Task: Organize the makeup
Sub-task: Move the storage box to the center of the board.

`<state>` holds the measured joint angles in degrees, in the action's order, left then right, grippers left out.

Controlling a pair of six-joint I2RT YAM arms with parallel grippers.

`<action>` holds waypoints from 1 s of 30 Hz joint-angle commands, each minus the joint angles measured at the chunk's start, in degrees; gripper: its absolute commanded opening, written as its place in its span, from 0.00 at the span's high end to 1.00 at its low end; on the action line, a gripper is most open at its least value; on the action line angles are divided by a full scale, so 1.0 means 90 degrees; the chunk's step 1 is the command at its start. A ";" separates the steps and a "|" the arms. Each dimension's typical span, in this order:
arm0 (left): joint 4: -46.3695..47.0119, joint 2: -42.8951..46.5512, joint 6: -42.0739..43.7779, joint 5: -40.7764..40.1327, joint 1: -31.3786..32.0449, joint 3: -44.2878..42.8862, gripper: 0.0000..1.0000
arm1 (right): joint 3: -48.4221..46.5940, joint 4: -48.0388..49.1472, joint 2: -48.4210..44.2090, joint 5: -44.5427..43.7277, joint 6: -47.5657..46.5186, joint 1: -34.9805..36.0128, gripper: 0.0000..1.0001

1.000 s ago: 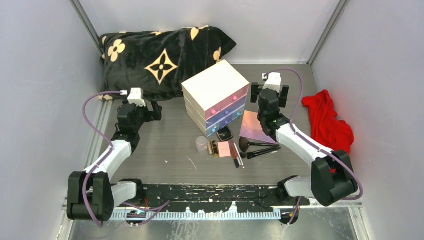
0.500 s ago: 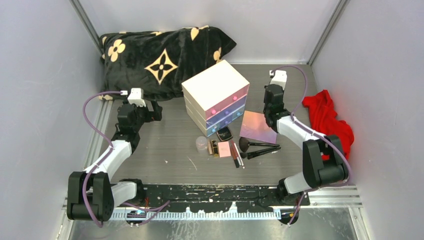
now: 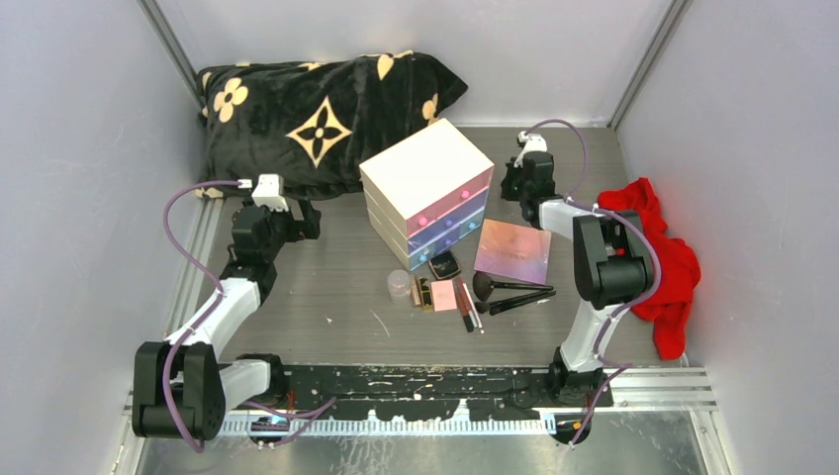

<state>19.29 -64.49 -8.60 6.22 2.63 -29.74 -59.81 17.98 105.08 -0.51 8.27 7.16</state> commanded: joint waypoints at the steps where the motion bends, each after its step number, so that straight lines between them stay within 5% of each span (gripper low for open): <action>1: 0.0172 0.0186 -0.0011 -0.0008 0.0030 -0.0104 0.00 | -0.0404 0.0225 0.0168 0.1290 0.0412 0.0033 0.99; 10: 0.0227 0.0115 -0.0040 -0.0043 0.0030 -0.0084 0.00 | -0.0787 -0.0044 0.0520 0.2055 0.0365 0.0409 0.99; 30: 0.0269 0.0059 -0.0165 -0.0025 0.0032 -0.0076 0.00 | -0.1890 -0.0769 0.1218 0.1552 0.0461 0.1761 0.98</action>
<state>19.33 -64.38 -9.08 6.04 2.63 -29.74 -71.77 11.09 115.00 12.67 11.18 20.53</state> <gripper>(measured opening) 0.996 0.029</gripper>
